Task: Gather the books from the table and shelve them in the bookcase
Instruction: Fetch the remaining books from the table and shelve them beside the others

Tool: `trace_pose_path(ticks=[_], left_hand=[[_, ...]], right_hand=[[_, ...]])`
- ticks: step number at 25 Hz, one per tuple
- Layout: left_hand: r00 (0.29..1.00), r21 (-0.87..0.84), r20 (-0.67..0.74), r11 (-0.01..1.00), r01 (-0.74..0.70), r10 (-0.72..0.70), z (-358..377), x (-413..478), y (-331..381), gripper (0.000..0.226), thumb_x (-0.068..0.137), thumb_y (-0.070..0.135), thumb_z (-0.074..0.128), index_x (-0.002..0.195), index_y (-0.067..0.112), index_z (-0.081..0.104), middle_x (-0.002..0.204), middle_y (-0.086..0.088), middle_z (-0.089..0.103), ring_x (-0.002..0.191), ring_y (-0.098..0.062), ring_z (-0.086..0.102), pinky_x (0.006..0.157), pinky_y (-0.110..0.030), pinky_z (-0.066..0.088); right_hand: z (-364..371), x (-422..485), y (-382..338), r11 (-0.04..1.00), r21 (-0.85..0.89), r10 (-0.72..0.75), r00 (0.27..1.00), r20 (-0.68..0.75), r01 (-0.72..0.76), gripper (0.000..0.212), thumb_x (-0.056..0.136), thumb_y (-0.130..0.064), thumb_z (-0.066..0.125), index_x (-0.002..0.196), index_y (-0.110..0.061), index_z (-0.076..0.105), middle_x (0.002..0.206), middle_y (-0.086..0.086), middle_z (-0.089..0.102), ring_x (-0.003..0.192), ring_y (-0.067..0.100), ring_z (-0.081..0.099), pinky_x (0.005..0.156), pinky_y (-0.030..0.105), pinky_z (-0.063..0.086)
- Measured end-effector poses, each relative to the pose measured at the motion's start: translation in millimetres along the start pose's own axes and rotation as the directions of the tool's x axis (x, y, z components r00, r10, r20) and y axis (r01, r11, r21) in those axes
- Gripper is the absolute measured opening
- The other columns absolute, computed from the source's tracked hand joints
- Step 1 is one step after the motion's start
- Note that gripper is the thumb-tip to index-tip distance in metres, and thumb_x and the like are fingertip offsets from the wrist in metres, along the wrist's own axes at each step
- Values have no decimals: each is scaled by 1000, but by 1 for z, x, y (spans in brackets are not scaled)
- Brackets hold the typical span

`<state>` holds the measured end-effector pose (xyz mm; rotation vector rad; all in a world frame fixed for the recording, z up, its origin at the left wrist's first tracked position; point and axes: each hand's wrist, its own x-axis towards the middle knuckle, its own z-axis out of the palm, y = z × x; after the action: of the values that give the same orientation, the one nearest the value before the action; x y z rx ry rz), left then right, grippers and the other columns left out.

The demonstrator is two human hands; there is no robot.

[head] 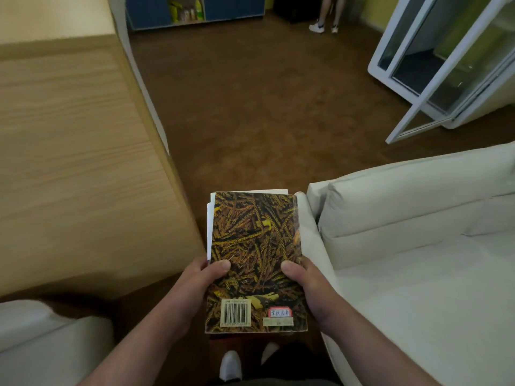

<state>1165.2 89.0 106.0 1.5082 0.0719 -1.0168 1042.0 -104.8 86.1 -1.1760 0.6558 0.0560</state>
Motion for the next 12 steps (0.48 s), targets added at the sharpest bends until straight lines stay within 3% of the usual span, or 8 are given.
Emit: trace_pose_path(ticks=[3,7,12], left_hand=[[999,25,34,1000,10,-11,16,49,30,67,62,46,74,118,10,61,99,-15,79,90,-34,76,85,-49,58],[998,58,59,998,34,-38,51,128,76,63,59,50,75,112,22,58,112,-15,74,103,-37,71,101,-58,51],[990,66,119,996,63,-70,84,211,134,96,37,54,92,121,20,58,117,-14,74,113,-37,68,106,-59,46]], right_hand=[[-21,38,-25,1000,30,-1,1000,-21,1,74,58,-44,77,124,-14,62,114,12,77,105,31,74,92,43,59],[-66,106,-65,1000,6,-7,998,-68,7,73,58,-50,77,122,-17,62,112,10,77,105,31,74,97,49,56],[-114,178,-120,1000,7,-11,997,-77,11,75,57,-51,77,122,-16,63,112,12,77,102,31,74,94,47,58]])
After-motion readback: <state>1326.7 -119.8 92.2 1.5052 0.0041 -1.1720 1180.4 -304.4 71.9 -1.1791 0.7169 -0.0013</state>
